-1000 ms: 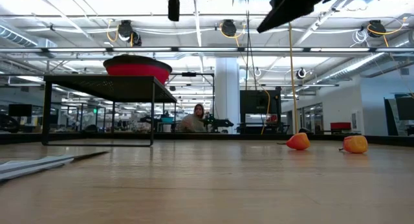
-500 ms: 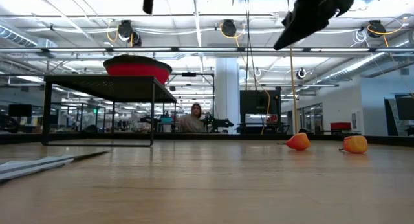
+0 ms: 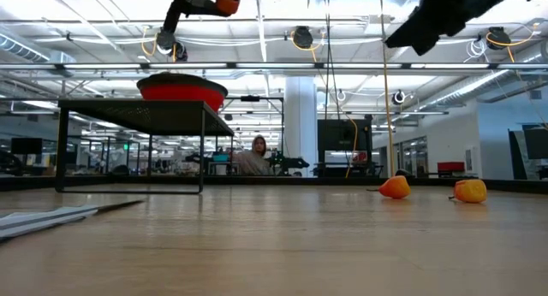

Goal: Pick & Place Fruit
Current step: Put the orange into the red strainer bowl on the shelf

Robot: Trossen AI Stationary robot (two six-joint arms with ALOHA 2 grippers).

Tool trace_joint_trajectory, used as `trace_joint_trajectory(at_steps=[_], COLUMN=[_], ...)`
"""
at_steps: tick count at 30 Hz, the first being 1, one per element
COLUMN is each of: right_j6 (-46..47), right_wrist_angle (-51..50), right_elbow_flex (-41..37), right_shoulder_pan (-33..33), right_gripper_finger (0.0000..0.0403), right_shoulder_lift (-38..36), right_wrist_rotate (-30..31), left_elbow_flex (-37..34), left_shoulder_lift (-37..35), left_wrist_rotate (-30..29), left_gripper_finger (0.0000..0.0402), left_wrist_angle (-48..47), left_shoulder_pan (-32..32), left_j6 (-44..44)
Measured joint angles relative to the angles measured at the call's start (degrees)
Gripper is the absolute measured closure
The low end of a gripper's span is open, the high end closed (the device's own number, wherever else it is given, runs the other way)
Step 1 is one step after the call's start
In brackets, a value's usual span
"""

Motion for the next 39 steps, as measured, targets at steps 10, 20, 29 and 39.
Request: trace_joint_trajectory(at_steps=[10, 20, 29, 39], right_j6=[1.2, 2.3, 4.0, 4.0], right_wrist_angle=[1.5, 2.4, 2.1, 2.2], right_elbow_flex=[-6.3, -10.3, -13.2, -13.8], right_shoulder_pan=[-0.8, -0.8, -0.8, -0.8], right_gripper_finger=[0.0402, 0.0402, 0.0403, 0.0403], right_shoulder_lift=[-13.8, -26.4, -33.7, -36.7], right_wrist_rotate=[-3.1, -3.2, -4.9, -6.2], left_elbow_flex=[0.8, 12.6, 21.3, 23.0], left_shoulder_lift=[-0.4, -0.4, 0.1, 1.5], left_wrist_rotate=[4.7, 4.3, 4.2, 4.1], left_gripper_finger=[0.0282, 0.0282, 0.0282, 0.0282], left_wrist_angle=[-3.9, -22.1, -33.1, -39.4], left_shoulder_pan=[4.6, 10.0, 14.9, 19.8], left_j6=[-0.6, -0.1, 2.8, 6.0])
